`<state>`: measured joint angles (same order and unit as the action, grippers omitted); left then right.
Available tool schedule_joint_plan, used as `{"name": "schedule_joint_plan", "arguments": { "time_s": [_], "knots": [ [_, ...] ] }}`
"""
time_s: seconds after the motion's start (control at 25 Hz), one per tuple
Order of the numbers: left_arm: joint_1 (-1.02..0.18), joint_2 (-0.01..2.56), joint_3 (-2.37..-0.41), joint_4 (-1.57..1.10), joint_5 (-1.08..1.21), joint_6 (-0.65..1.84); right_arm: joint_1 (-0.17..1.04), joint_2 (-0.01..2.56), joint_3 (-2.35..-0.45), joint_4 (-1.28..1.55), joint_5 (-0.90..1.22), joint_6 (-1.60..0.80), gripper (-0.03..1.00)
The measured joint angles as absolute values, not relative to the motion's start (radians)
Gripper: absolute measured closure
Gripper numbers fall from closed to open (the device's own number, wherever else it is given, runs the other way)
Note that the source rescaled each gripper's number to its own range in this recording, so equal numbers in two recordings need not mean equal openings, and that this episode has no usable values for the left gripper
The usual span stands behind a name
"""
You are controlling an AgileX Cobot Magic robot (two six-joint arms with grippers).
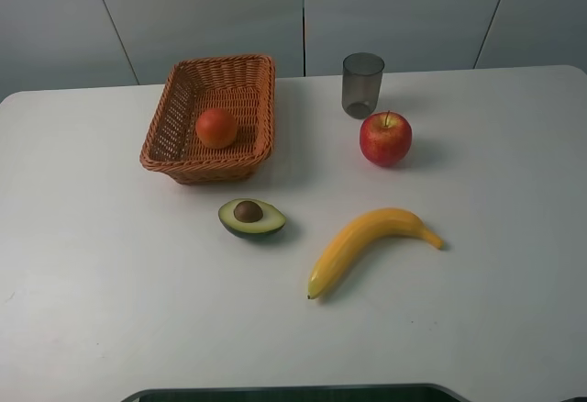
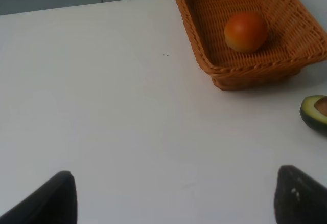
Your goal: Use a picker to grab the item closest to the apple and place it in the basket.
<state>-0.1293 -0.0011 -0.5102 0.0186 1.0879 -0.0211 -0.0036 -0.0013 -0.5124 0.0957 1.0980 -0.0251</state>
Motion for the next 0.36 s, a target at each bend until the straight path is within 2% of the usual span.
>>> {"name": "schedule_joint_plan", "arguments": {
  "time_s": [0.36],
  "knots": [
    [-0.129,-0.001,-0.510,0.019,1.088,-0.021,-0.004,-0.001,-0.512,0.096,1.097,-0.025,-0.03]
  ]
}}
